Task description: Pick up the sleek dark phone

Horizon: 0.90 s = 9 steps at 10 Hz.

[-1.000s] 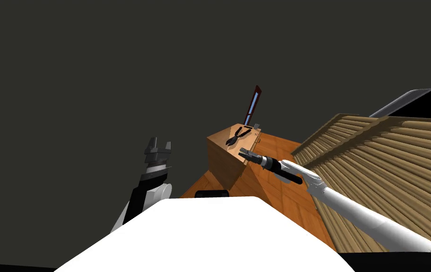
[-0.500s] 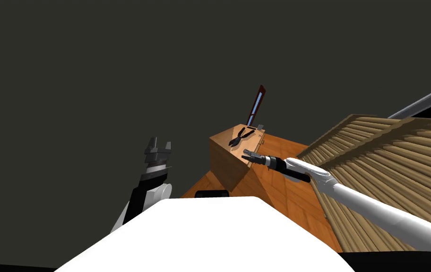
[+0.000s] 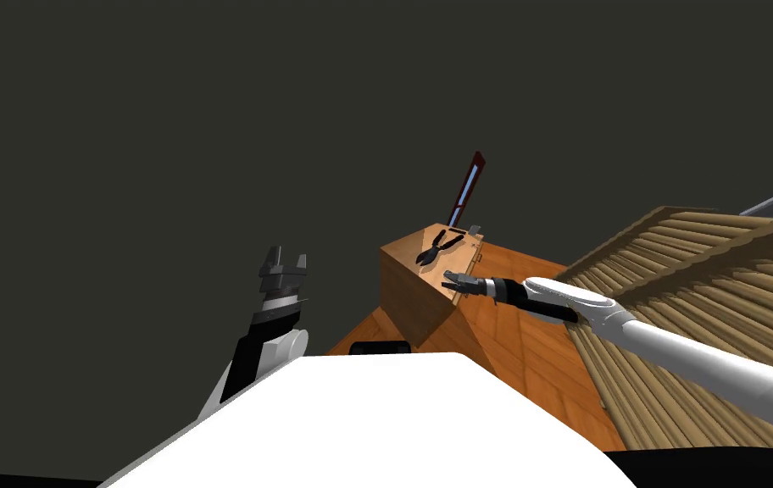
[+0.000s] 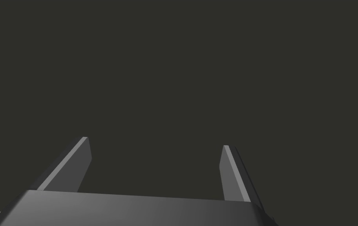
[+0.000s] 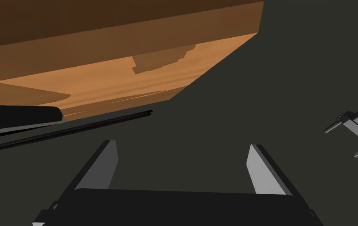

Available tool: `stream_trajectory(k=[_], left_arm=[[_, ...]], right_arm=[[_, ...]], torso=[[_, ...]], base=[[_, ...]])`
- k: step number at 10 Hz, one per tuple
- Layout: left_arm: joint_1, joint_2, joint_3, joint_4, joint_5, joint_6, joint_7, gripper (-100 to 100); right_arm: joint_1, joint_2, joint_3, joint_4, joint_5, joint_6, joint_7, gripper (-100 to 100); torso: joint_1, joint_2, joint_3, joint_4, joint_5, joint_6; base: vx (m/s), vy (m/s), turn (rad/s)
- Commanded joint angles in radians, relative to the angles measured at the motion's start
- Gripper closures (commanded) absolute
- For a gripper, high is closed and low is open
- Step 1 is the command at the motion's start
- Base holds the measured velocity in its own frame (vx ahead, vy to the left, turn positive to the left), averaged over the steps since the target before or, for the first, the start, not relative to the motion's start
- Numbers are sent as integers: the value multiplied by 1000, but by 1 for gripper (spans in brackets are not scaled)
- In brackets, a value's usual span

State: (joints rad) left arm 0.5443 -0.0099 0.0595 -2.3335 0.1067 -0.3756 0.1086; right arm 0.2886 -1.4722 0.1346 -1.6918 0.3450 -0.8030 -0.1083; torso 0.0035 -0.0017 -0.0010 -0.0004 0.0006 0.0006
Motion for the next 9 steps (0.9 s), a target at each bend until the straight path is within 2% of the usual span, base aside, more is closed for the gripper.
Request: stream_trajectory(k=[1,2,3,6,9], left_arm=[[0,0,0,0,0,0,0,0],[0,0,0,0,0,0,0,0],[0,0,0,0,0,0,0,0],[0,0,0,0,0,0,0,0],[0,0,0,0,0,0,0,0]], right_arm=[[-2,-50,7,22,11,-9,-2,-100],[-2,-67,7,22,11,-9,-2,-100],[10,-101,12,54,27,-19,-8,-100],[25,-194,18,84,42,-29,-14,-100],[60,-290,31,137,72,-45,-27,-100]], torso=[[0,0,0,0,0,0],[-1,0,0,0,0,0],[-2,1,1,0,0,0],[-1,0,0,0,0,0],[-1,0,0,0,0,0]], base=[[26,35,49],[12,12,-4],[25,32,107],[29,31,71],[37,33,73]])
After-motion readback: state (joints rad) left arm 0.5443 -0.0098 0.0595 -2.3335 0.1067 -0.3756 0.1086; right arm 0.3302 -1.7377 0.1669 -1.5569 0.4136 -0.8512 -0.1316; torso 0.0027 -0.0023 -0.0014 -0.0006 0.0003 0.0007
